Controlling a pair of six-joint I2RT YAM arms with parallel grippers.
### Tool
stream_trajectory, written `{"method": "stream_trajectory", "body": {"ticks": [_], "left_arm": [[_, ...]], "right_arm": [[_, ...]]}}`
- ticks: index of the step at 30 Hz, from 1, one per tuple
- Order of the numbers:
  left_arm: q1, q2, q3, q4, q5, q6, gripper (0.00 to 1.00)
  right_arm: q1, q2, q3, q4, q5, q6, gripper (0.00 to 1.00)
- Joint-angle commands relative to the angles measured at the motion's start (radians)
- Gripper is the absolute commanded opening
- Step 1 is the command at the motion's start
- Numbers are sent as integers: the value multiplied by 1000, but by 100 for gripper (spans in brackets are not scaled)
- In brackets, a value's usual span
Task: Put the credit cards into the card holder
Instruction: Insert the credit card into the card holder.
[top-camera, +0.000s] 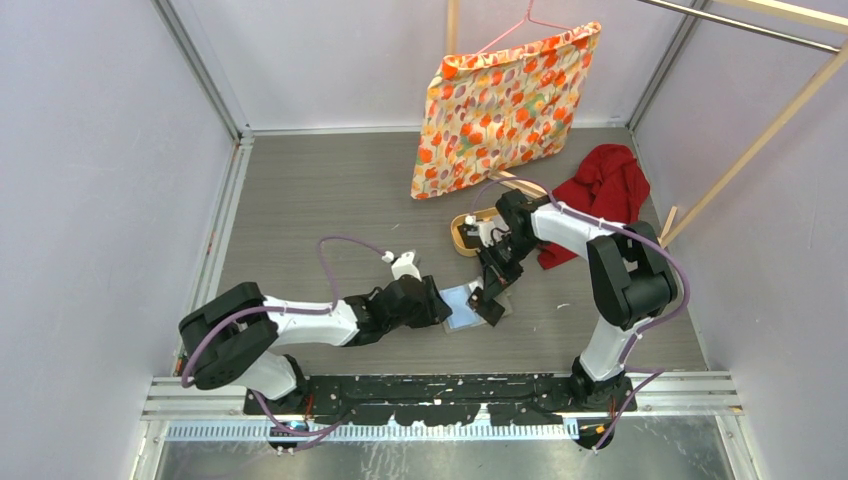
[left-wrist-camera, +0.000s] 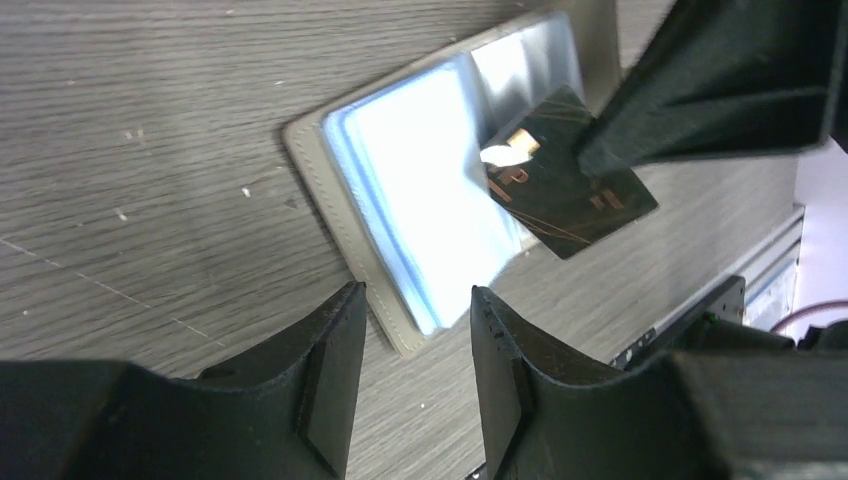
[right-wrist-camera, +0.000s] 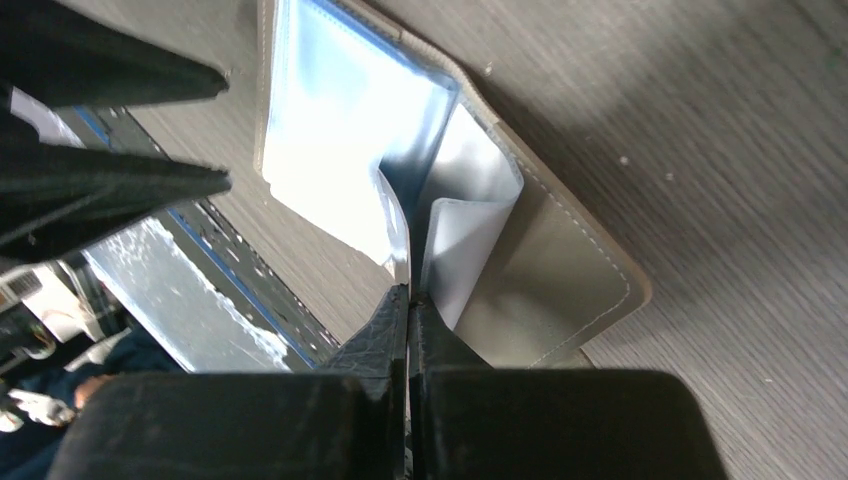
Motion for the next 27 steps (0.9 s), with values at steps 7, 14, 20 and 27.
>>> {"method": "stream_trajectory", "body": {"ticks": [7,14,20,27], "left_arm": [[9,-5,15,66,48,135,45],[26,54,-14,226,21,116,44],[26,63,-14,282,-4,143,41],[26,132,-25,320,-13,119,34]], "right_arm": [[-11,-33,-36,172,51,261,1],[-33,-45,-70,235,76,340,2],[-35,-55,-85,257,80,367,1],[-34,-76,-123,305,84,412,1]]}}
